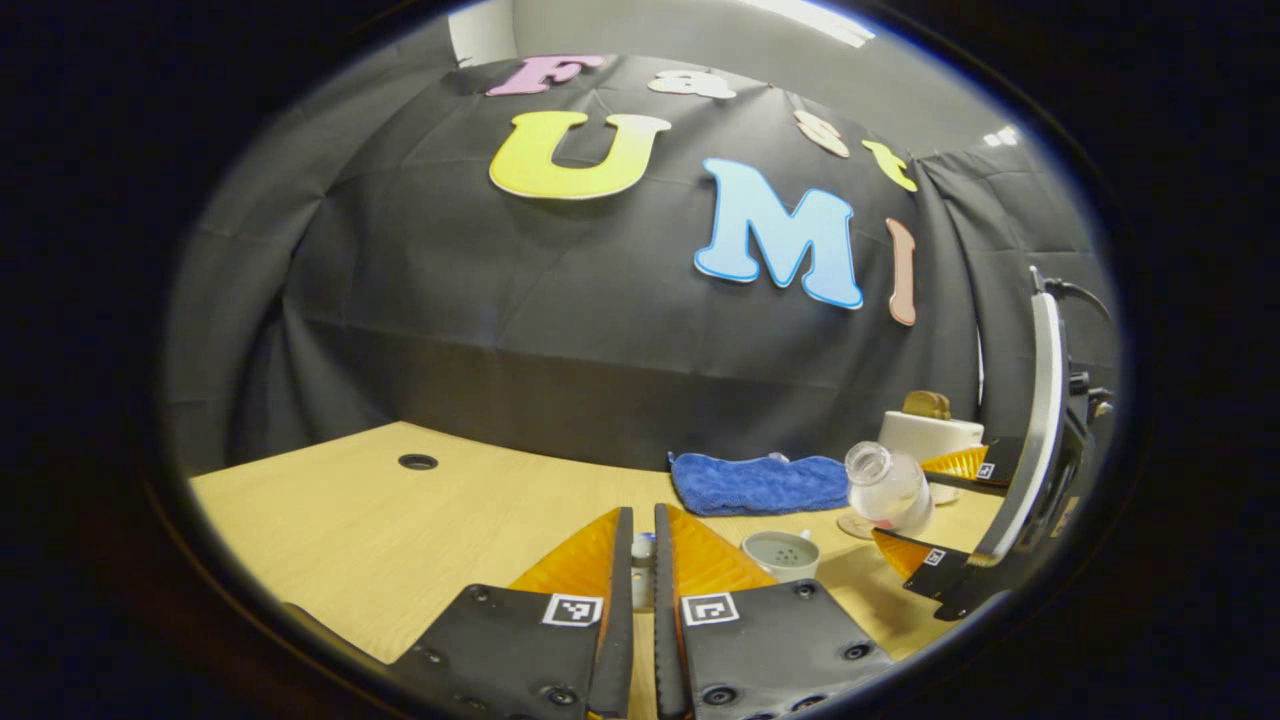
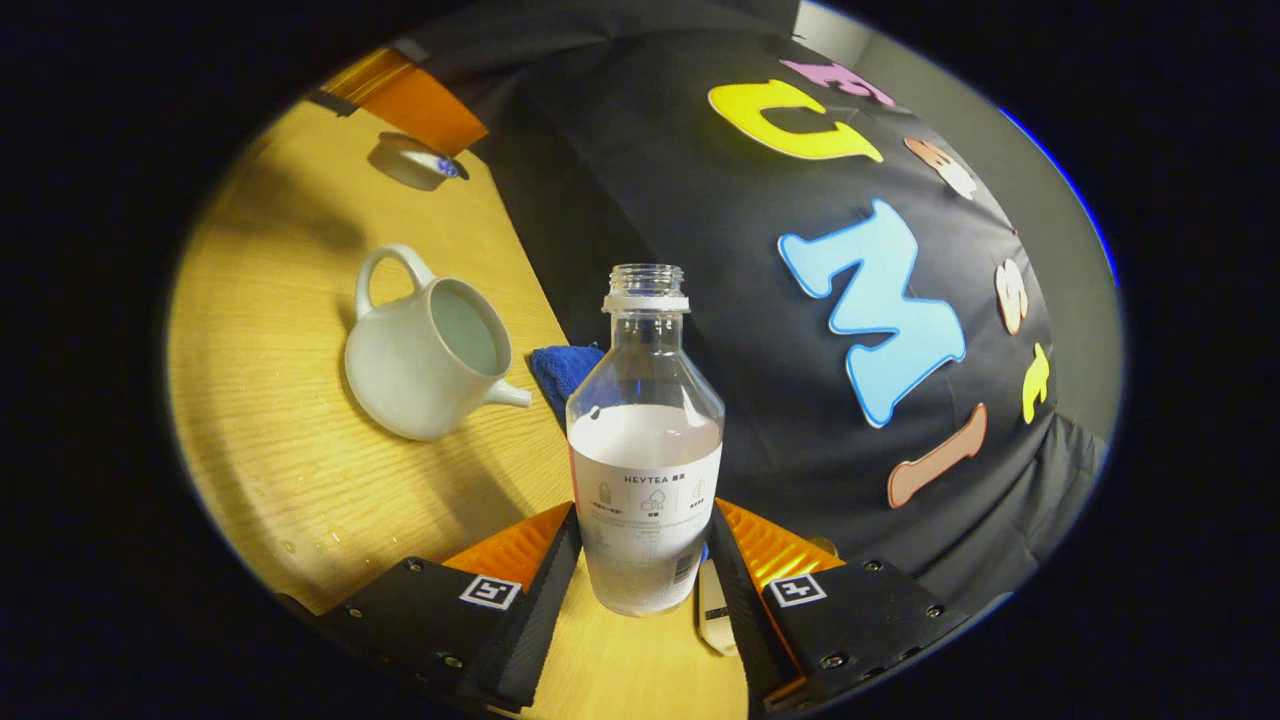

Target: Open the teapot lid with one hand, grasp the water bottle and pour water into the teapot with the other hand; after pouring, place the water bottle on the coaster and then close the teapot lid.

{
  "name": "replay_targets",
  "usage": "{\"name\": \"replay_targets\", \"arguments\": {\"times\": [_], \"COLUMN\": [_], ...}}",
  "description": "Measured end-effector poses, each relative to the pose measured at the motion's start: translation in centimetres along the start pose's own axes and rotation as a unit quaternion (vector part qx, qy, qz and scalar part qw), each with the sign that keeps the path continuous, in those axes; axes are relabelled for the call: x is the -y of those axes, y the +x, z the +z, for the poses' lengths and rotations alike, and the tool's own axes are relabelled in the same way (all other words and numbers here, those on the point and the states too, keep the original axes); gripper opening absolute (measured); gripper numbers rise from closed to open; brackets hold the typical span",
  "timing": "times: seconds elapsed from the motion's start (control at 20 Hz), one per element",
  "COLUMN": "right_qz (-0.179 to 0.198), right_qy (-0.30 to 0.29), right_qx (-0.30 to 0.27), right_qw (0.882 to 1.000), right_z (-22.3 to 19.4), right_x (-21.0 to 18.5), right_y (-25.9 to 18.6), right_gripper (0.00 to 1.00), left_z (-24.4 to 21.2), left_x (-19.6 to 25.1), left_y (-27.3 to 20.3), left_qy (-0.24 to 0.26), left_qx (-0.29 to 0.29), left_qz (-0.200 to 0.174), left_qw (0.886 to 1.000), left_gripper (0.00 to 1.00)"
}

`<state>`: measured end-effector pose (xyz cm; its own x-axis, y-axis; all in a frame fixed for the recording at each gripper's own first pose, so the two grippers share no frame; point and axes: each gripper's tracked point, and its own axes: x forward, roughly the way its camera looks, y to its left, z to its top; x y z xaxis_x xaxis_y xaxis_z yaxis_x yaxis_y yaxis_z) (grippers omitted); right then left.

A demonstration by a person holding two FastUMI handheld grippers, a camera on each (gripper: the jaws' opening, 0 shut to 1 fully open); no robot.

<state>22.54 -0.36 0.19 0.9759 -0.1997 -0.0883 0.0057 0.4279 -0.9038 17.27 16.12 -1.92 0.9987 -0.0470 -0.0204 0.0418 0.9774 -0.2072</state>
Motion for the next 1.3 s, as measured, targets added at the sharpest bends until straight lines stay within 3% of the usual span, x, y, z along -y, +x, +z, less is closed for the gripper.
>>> {"name": "replay_targets", "arguments": {"times": [0.25,0.5,1.3], "right_qz": [-0.008,-0.01,-0.038], "right_qy": [-0.094,-0.185,-0.354], "right_qx": [0.003,0.014,0.054], "right_qw": [0.996,0.983,0.933], "right_z": [-0.6,-0.3,1.8], "right_x": [1.2,2.4,2.7], "right_y": [0.0,0.2,1.6], "right_gripper": [0.75,0.75,0.75], "left_z": [0.0,0.0,0.1], "left_x": [-0.3,-0.5,-0.7], "left_y": [0.2,0.2,0.2], "left_qy": [-0.009,-0.021,-0.032], "left_qx": [-0.001,-0.003,-0.005], "left_qz": [-0.002,-0.003,-0.005], "left_qw": [1.0,1.0,0.999], "left_gripper": [0.16,0.16,0.16]}}
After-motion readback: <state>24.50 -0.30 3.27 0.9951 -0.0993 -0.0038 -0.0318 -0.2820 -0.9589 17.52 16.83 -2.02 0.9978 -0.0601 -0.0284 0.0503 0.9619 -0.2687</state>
